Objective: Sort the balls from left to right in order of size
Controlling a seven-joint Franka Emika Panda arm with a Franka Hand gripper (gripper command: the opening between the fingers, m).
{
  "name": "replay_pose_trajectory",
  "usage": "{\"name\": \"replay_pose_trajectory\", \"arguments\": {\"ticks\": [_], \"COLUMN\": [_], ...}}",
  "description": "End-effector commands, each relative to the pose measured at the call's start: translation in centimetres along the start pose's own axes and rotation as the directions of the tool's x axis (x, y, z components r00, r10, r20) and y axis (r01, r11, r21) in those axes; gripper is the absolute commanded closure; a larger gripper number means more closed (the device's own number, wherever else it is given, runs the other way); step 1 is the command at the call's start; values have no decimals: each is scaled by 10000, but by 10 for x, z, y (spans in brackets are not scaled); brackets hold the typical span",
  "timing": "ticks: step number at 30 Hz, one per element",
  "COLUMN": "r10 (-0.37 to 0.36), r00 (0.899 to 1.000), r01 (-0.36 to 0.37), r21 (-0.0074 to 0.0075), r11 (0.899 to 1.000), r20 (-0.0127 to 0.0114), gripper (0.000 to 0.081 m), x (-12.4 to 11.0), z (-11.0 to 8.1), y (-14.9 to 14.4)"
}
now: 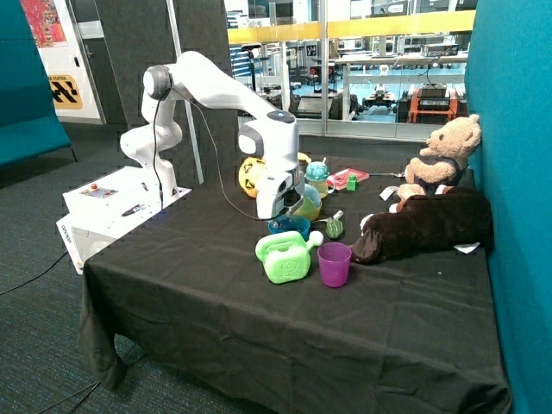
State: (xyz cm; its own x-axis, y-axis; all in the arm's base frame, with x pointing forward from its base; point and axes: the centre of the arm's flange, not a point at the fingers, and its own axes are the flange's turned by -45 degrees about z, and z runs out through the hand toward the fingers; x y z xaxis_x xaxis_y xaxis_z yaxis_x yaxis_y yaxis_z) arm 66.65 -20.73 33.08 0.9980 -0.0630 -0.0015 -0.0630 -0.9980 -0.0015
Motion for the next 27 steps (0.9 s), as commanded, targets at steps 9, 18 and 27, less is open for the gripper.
{"name": "replay_pose_trajectory", "arguments": {"ticks": [9, 18, 27], "r10": [-114, -115, -168], "r00": [9999, 9999, 9999], "r01": [114, 115, 168], "r21": [-15, -15, -15], "r11": [9999, 9999, 9999], "r20": [-15, -15, -15], "gripper": [113, 122, 130], "x": [0, 2, 1], "z": [5, 7, 17], "y": [1, 5, 0]}}
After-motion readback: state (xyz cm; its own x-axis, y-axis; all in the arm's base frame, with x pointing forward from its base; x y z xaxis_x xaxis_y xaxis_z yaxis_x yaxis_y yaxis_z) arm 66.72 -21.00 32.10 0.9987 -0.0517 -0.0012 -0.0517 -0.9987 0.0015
